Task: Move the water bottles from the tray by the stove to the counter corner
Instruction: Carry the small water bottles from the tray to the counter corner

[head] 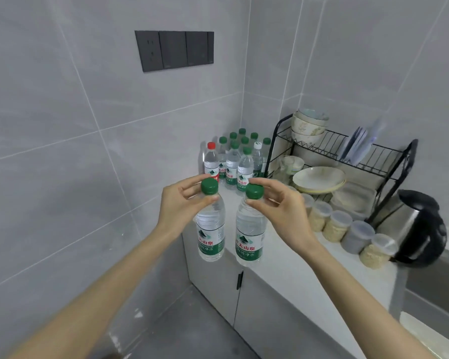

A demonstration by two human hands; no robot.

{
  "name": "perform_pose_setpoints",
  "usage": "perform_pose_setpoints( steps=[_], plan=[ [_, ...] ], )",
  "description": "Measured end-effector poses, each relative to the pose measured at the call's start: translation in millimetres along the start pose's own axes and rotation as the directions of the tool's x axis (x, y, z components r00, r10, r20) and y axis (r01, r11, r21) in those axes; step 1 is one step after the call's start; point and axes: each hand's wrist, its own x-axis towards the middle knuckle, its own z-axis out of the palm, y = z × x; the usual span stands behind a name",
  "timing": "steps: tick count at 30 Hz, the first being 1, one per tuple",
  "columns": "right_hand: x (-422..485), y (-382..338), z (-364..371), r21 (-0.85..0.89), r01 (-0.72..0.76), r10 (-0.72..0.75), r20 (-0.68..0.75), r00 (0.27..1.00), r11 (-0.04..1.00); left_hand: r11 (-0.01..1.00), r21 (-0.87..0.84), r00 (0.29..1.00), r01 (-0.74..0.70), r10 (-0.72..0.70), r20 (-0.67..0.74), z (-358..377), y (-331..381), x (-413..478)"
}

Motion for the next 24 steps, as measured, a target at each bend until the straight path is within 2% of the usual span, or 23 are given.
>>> perform_pose_setpoints(
  steps=[5, 18, 24],
  plan=[
    [78.3, 43.3, -0.5, -0.055, -0.021, 0.022, 0.026, 0.999, 0.998, 0.999, 0.011, 0.999, 0.045, -0.045, -0.004, 15.9, -28.0, 82.1],
    [204.8, 143.9, 25.7, -0.216, -0.104, 0.113, 0.031, 0.993, 0.971, 0.984, 0.170, 0.975, 0.050, -0.085, 0.205, 36.5, -121.1, 237.5],
    [251.1, 181.0, 40.9, -0.311, -0.194, 0.203, -0.006, 0.979, 0.930, 0.980, 0.162, 0.949, 0.115, -0.157, 0.273, 40.0, -170.9, 305.2]
  ],
)
